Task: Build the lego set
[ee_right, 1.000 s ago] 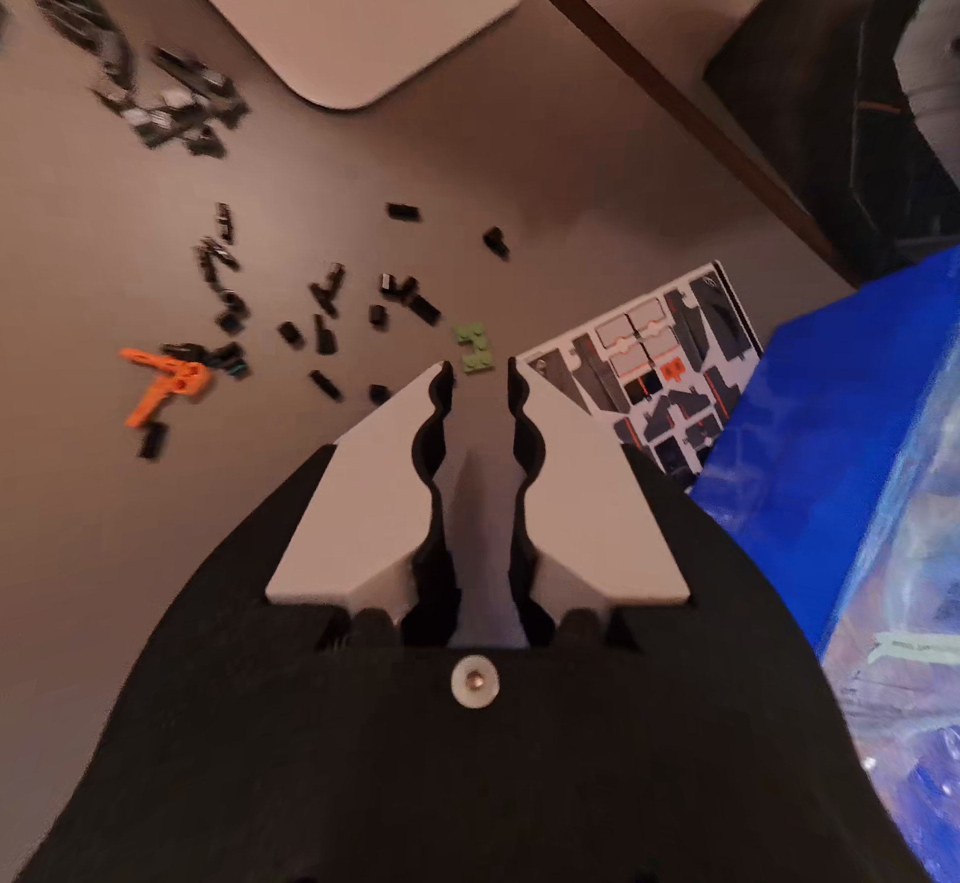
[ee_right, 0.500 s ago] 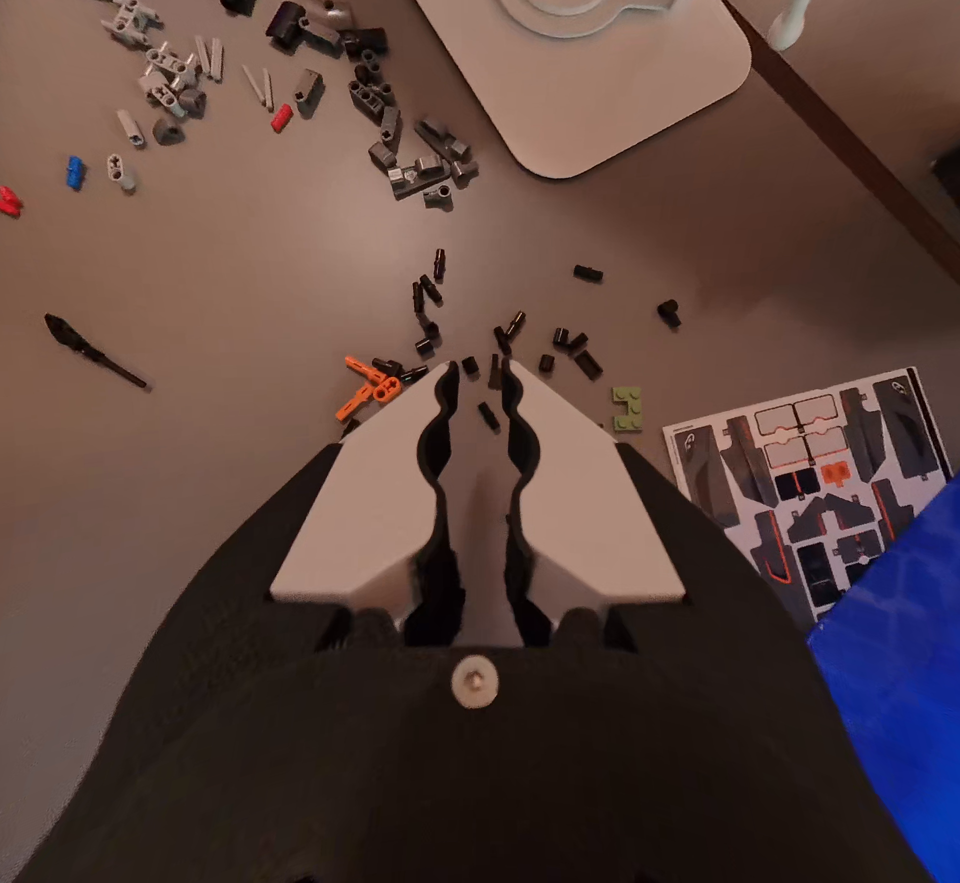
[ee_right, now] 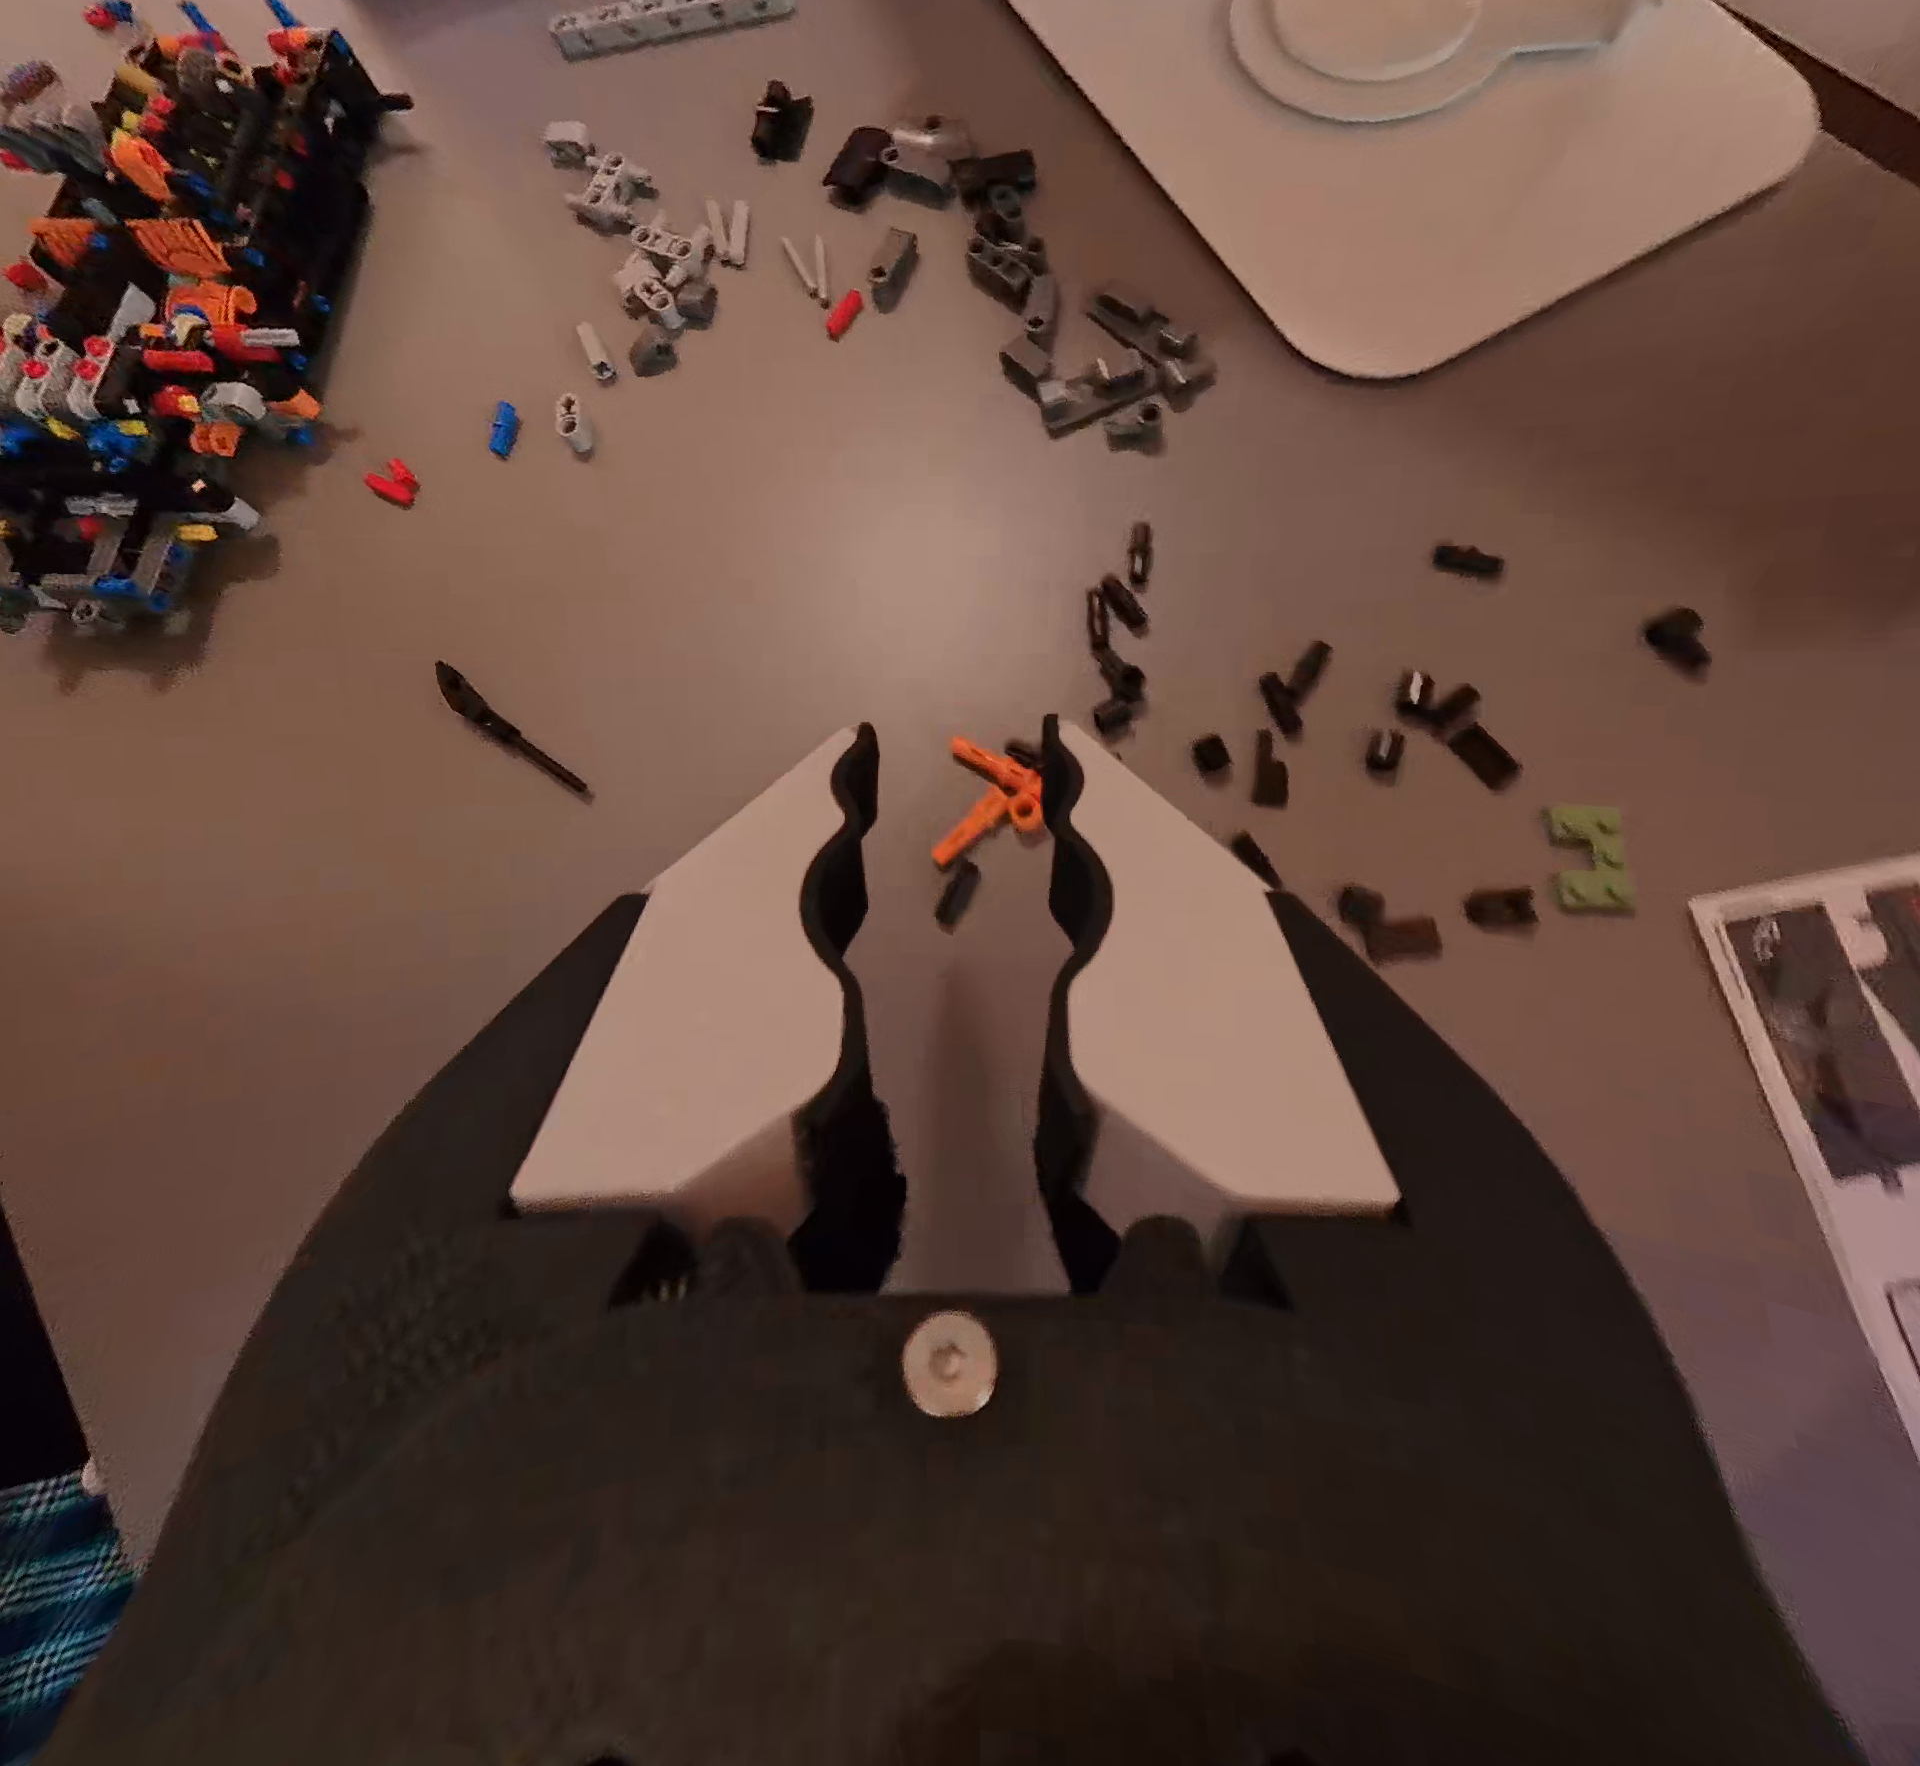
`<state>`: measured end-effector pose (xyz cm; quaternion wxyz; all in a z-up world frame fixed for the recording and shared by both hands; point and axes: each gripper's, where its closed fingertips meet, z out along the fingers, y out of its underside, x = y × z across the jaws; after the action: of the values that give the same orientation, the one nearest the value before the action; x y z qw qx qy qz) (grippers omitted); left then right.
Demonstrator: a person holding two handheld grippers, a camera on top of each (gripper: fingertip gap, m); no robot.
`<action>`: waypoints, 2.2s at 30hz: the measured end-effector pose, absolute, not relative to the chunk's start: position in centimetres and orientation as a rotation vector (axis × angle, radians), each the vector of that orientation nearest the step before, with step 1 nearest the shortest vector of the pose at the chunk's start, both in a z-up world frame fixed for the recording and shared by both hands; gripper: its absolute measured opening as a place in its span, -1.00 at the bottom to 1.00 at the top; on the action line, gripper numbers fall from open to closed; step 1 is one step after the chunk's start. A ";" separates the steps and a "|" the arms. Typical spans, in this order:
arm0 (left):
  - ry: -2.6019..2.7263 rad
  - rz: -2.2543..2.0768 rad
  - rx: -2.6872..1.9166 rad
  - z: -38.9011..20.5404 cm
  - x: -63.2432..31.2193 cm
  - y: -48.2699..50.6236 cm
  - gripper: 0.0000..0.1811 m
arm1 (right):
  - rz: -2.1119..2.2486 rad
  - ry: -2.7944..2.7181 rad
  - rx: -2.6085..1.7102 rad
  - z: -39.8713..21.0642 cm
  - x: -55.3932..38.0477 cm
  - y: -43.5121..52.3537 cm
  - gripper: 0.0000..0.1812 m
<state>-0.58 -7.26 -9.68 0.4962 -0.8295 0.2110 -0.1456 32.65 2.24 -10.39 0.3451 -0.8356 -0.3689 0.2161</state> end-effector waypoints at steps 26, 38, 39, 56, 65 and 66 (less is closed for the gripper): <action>0.321 -0.319 -2.051 -10.8 -6.7 -9.0 -0.32 | 0.473 -1.198 -2.144 -13.0 18.8 12.7 -0.60; 0.071 -0.225 -2.066 -10.4 -14.5 -9.5 -0.40 | 0.555 -1.200 -2.119 -12.2 18.7 10.7 -0.59; 0.059 -0.223 -2.078 -10.6 -14.9 -9.6 -0.41 | 0.559 -1.194 -2.116 -12.1 18.9 10.4 -0.59; 0.028 -0.344 -2.056 -10.8 -14.2 -9.7 -0.43 | 0.586 -1.182 -2.093 -9.4 22.8 4.0 -0.55; 0.055 -0.380 -2.059 -11.2 -13.0 -9.3 -0.43 | 0.559 -1.208 -2.205 -10.9 31.3 -1.3 -0.65; 0.059 -0.381 -2.060 -11.3 -12.8 -9.3 -0.43 | 0.537 -1.210 -2.230 -11.5 32.0 -1.8 -0.65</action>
<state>-12.81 -9.28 -11.25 0.4993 -0.8517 0.0244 -0.1574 32.01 -1.77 -11.52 0.2706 -0.8279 -0.4492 0.1992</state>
